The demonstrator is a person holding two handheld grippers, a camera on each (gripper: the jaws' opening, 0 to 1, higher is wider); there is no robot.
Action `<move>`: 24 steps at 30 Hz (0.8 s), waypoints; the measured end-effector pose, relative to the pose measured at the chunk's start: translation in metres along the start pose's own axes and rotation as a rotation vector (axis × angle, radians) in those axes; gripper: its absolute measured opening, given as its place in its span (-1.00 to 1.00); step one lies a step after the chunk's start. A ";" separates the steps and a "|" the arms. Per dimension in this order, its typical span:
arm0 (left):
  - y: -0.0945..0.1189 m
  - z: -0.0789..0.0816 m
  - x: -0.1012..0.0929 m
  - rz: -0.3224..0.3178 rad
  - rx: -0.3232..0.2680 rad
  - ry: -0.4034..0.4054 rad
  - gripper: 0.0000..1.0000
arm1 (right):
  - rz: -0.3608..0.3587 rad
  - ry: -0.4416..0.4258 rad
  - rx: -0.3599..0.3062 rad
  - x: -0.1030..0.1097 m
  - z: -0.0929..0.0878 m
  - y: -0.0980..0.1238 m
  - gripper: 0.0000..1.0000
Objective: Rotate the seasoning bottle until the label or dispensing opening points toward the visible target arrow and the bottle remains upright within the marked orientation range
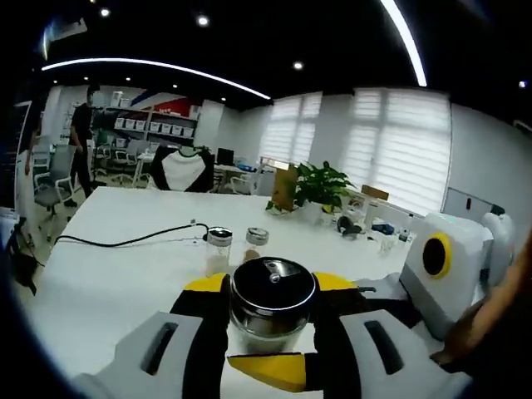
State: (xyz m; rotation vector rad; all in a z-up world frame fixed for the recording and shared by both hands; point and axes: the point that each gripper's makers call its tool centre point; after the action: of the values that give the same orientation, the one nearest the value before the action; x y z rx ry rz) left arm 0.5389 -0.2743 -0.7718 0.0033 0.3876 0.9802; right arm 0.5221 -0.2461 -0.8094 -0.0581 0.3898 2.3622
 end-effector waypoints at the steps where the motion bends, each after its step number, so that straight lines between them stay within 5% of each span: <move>1: 0.000 0.000 -0.001 0.004 0.000 -0.009 -0.20 | 0.001 0.001 0.001 0.000 0.000 0.000 -0.38; 9: -0.001 0.002 0.000 -0.033 0.023 -0.023 -0.22 | 0.053 -0.009 -0.026 0.000 0.004 0.001 -0.38; 13: 0.001 0.000 -0.011 -0.133 0.078 -0.113 -0.22 | 0.115 -0.013 -0.056 0.002 0.009 0.002 -0.37; 18: 0.004 0.007 -0.024 -0.250 0.109 -0.112 -0.22 | 0.176 -0.022 -0.097 0.001 0.017 0.005 -0.30; 21: 0.003 0.007 -0.033 -0.336 0.134 -0.164 -0.22 | 0.177 -0.030 -0.125 -0.010 0.019 0.008 -0.05; 24: 0.003 0.009 -0.040 -0.374 0.130 -0.166 -0.22 | 0.250 -0.034 -0.150 -0.003 0.024 0.012 -0.13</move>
State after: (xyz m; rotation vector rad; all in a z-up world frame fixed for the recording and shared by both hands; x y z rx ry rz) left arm 0.5198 -0.3032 -0.7501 0.1253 0.2857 0.5793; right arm 0.5177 -0.2494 -0.7832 -0.0417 0.2124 2.6330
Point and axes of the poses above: the point that each gripper's makers call its tool centre point, and the gripper's own axes: y roughly backward along the fingers, x roughly to its left, z roughly out of its top, and after that the axes turned 6 degrees about y, right-handed
